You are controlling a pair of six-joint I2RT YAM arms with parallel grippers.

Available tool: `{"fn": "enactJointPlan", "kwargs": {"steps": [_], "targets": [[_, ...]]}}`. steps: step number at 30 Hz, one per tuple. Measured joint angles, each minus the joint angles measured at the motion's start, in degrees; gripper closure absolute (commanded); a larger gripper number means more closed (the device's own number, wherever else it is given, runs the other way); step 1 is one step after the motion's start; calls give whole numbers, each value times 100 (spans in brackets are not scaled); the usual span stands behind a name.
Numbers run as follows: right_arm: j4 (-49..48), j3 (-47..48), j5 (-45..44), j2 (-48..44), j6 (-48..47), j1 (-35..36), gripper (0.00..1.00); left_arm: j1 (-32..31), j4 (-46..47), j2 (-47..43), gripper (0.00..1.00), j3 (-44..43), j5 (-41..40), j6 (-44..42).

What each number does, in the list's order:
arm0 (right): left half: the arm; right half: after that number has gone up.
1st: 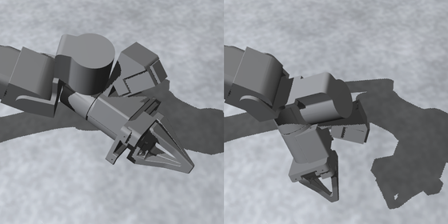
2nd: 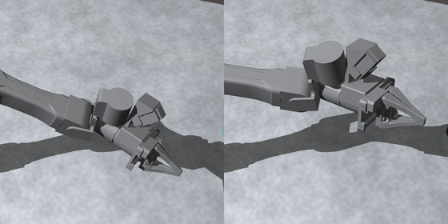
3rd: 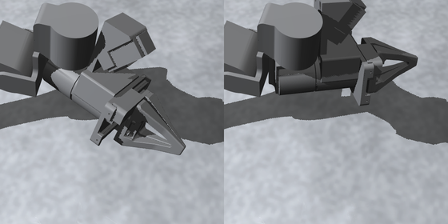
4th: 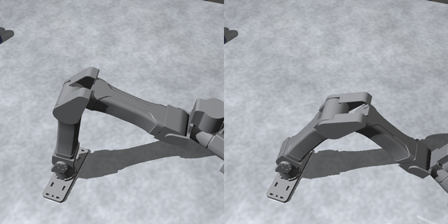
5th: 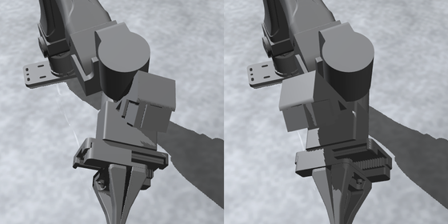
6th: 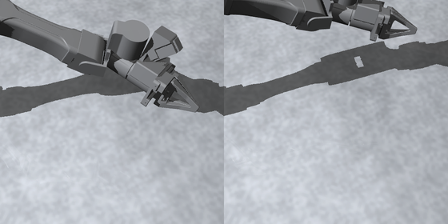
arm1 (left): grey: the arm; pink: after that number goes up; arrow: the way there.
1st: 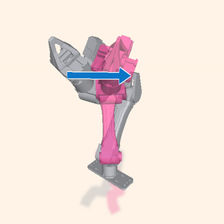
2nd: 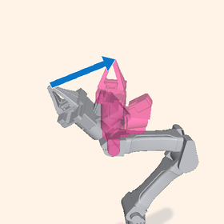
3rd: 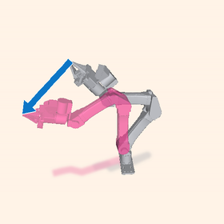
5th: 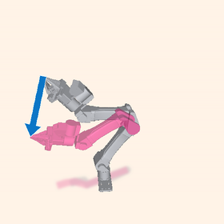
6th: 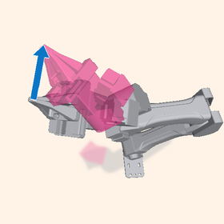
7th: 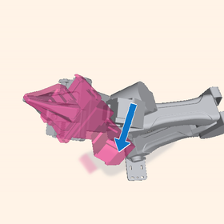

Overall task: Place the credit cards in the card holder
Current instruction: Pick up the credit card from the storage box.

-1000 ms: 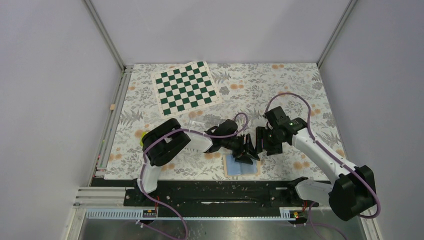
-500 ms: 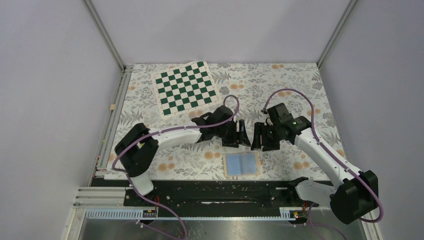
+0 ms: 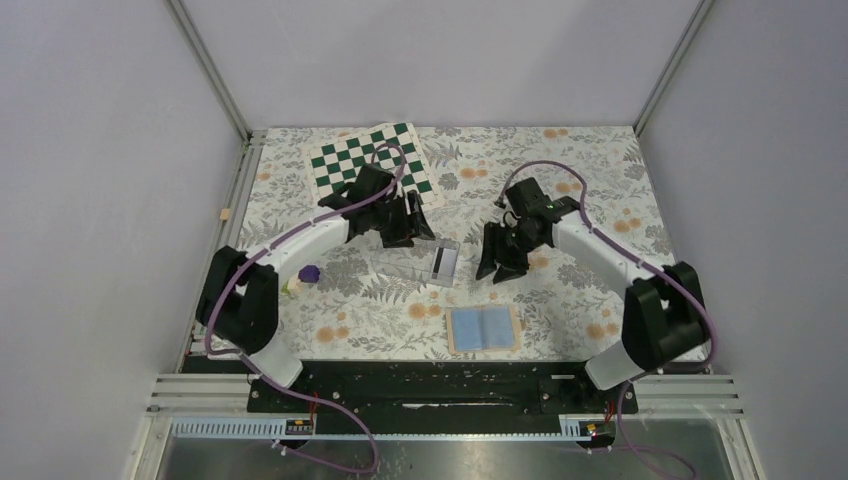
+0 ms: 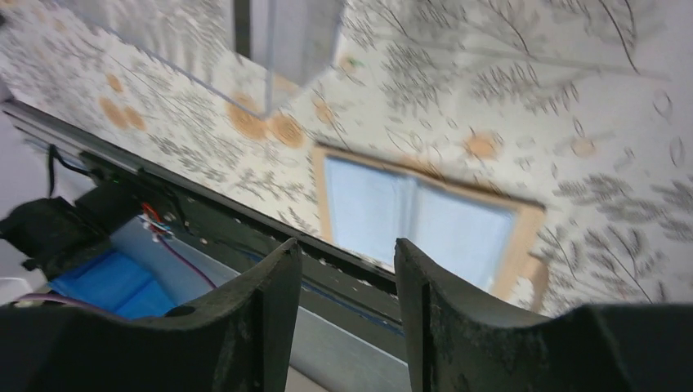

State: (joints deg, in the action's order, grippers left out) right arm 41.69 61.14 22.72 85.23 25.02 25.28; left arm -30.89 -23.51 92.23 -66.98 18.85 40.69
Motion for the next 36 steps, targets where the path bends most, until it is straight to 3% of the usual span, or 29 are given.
{"fn": "enactJointPlan", "kwargs": {"steps": [5,15,36], "targets": [[-341,772,356,949,304,76,48,428,-304,710,51,-424,476,-284],[-516,1613,439,2087,529,219,56,422,-750,1816,59,-1211,1010,-586],[-496,1615,501,2387,494,286,78,120,-1132,2243,92,-1440,905,-813]]}}
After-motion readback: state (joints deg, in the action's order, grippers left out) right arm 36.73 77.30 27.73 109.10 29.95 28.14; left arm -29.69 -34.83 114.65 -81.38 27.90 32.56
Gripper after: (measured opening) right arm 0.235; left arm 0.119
